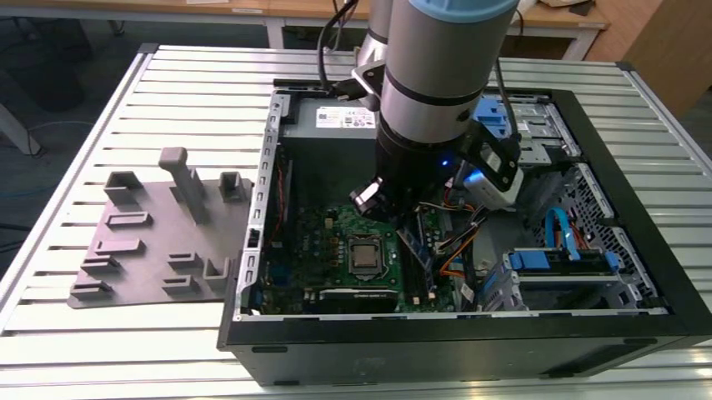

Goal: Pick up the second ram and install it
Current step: 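Insert the second ram into the second slot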

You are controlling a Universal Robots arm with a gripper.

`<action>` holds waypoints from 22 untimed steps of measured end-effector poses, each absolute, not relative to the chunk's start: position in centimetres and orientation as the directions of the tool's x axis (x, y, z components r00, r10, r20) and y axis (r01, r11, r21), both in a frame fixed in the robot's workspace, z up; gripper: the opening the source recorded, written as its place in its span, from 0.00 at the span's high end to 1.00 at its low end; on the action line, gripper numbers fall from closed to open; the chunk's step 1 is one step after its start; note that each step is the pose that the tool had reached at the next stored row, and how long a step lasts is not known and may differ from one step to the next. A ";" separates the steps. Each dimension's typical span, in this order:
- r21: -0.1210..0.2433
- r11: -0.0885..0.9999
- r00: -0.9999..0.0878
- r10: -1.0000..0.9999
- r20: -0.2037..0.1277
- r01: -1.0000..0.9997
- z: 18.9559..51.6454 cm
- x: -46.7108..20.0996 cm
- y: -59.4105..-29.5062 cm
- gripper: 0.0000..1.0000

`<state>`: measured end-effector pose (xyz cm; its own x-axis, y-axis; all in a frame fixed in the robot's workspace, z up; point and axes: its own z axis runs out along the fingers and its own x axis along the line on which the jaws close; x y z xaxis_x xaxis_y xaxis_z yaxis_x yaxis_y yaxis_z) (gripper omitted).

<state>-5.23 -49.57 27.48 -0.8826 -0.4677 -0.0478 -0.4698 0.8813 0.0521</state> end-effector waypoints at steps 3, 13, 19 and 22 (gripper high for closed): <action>0.052 0.890 -0.891 -0.451 -0.048 -0.453 27.5 -5.2 -49.6 0.89; 0.052 0.915 -0.916 -0.397 -0.048 -0.399 27.5 -5.2 -49.6 0.89; 0.052 0.928 -0.929 -0.366 -0.048 -0.368 27.5 -5.2 -49.6 0.89; 0.052 0.934 -0.936 -0.350 -0.048 -0.352 27.5 -5.2 -49.6 0.89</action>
<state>-5.23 -49.57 27.46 -0.9355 -0.3500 -0.0478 -0.3522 0.9345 0.0521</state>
